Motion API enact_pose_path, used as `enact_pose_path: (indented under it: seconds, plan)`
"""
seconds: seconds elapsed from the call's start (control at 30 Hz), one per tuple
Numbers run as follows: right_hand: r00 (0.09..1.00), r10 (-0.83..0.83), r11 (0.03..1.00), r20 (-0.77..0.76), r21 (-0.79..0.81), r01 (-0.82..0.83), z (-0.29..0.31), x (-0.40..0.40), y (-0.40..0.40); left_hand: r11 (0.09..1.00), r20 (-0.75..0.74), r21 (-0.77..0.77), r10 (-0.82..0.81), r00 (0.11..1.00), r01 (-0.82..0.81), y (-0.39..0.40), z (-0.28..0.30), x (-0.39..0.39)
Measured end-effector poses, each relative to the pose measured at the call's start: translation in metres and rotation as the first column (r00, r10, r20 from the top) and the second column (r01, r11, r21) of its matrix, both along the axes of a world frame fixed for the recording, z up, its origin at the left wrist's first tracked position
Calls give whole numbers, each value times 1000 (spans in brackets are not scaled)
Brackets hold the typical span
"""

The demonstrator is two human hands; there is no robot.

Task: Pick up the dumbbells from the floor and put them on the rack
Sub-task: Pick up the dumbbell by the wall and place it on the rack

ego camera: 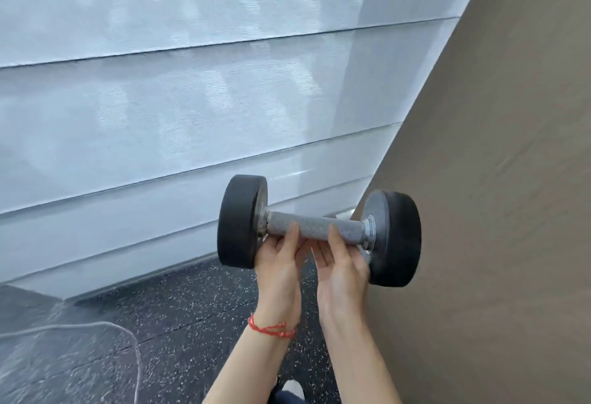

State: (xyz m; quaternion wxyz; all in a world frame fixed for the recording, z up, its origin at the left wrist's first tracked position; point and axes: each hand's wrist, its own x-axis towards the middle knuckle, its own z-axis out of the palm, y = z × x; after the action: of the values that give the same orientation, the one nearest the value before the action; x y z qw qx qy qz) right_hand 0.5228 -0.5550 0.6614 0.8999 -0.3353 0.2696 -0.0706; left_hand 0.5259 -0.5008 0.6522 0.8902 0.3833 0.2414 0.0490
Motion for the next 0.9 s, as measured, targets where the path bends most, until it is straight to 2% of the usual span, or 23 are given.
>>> enact_pose_path:
  seconds: [0.2,0.47,0.67,0.9]
  plan:
    - [973,229,973,20,22,-229,7,-3,31,975,-10,35,218,976,-217,31,8,-15]
    - [868,497,867,-9,39,-497,11,-20,92,877,-35,79,478,878,-474,87,15,-46]
    - [784,618,786,-58,14,-618,5,-38,146,793,-53,27,610,791,-609,136,6,-73]
    - [727,673,731,-134,-28,-682,-9,-73,232,723,-119,-27,684,720,-691,217,-12,-111]
